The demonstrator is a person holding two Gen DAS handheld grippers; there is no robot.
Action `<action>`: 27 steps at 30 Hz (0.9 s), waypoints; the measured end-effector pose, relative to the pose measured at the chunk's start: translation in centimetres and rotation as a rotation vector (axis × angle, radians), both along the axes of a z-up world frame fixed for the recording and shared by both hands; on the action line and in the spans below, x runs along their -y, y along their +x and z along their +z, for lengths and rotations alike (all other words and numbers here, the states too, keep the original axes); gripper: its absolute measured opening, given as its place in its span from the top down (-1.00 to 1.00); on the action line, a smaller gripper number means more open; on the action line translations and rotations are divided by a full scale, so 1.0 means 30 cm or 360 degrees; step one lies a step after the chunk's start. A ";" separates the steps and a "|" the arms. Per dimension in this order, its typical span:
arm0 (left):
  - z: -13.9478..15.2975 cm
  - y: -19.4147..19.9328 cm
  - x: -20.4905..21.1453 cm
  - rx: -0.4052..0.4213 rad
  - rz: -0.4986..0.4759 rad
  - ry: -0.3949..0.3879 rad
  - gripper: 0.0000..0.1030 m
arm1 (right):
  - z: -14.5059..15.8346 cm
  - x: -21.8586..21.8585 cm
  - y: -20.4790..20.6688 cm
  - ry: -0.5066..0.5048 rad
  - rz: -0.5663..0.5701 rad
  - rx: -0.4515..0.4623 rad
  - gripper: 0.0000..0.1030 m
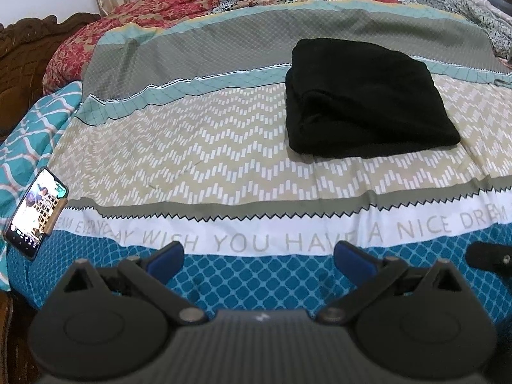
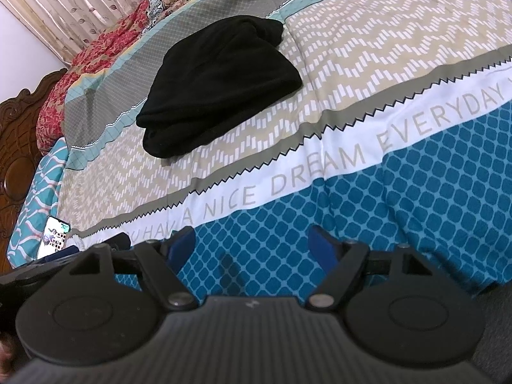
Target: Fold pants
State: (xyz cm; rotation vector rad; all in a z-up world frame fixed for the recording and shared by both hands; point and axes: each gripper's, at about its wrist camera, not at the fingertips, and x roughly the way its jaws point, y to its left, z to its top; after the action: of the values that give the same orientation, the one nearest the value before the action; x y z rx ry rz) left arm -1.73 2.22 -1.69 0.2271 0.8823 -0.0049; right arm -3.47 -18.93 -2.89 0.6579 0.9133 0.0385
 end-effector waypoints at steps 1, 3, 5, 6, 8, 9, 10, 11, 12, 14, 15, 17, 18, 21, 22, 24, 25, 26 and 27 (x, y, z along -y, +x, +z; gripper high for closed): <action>-0.002 0.000 0.002 -0.0002 0.0001 0.0008 -1.00 | 0.000 -0.001 0.000 0.0000 -0.0001 0.0001 -0.55; -0.005 0.002 0.002 -0.0003 -0.0001 0.0025 -1.00 | 0.000 -0.002 -0.001 0.0001 -0.0002 0.0002 -0.55; -0.008 0.001 0.006 0.0003 -0.0001 0.0056 -1.00 | 0.001 -0.003 0.000 0.0001 -0.0002 0.0001 -0.55; -0.010 0.002 0.008 0.0005 0.0000 0.0074 -1.00 | 0.001 -0.004 -0.001 0.0000 -0.0002 0.0002 -0.55; -0.013 0.002 0.012 0.0005 0.0003 0.0100 -1.00 | 0.003 -0.004 -0.002 -0.0002 0.0002 0.0008 -0.55; -0.015 0.002 0.013 0.0004 0.0003 0.0110 -1.00 | 0.003 -0.006 -0.003 -0.0006 0.0004 0.0014 -0.55; -0.016 0.003 0.013 0.0003 0.0004 0.0117 -1.00 | 0.007 -0.008 -0.003 -0.0010 0.0005 0.0019 -0.55; -0.017 0.003 0.013 0.0002 0.0004 0.0121 -1.00 | 0.009 -0.009 -0.003 -0.0017 0.0006 0.0024 -0.55; -0.018 0.002 0.014 0.0002 0.0005 0.0125 -1.00 | 0.010 -0.010 -0.003 -0.0023 0.0008 0.0028 -0.55; -0.019 0.002 0.014 0.0006 0.0006 0.0135 -1.00 | 0.011 -0.009 -0.002 -0.0025 0.0009 0.0031 -0.55; -0.019 0.001 0.014 0.0008 0.0005 0.0140 -1.00 | 0.010 -0.008 -0.002 -0.0022 0.0008 0.0029 -0.55; -0.019 0.002 0.013 0.0008 0.0006 0.0144 -1.00 | 0.009 -0.006 -0.001 -0.0018 0.0006 0.0026 -0.55; -0.020 0.002 0.013 0.0006 0.0006 0.0146 -1.00 | 0.010 -0.003 -0.002 -0.0017 0.0007 0.0027 -0.55; -0.023 0.002 0.013 -0.0004 0.0005 0.0149 -1.00 | 0.010 -0.001 -0.003 -0.0017 0.0009 0.0027 -0.55; -0.023 0.001 0.014 -0.0006 0.0001 0.0149 -1.00 | 0.010 -0.002 -0.003 -0.0016 0.0009 0.0026 -0.55; -0.024 -0.002 0.017 -0.0009 -0.0008 0.0151 -1.00 | 0.009 -0.002 -0.003 -0.0016 0.0008 0.0026 -0.55; -0.025 -0.002 0.018 -0.0011 -0.0013 0.0152 -1.00 | 0.009 -0.003 -0.003 -0.0016 0.0009 0.0026 -0.55; -0.025 -0.003 0.019 -0.0013 -0.0017 0.0151 -1.00 | 0.009 -0.002 -0.003 -0.0016 0.0009 0.0026 -0.55; -0.026 -0.003 0.021 -0.0016 -0.0021 0.0150 -1.00 | 0.009 -0.003 -0.004 -0.0015 0.0009 0.0026 -0.55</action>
State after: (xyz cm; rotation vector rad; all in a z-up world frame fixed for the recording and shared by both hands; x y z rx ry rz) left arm -1.83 1.58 -2.48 0.3214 0.8919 0.0235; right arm -3.57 -18.86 -2.62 0.6455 0.8990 0.0447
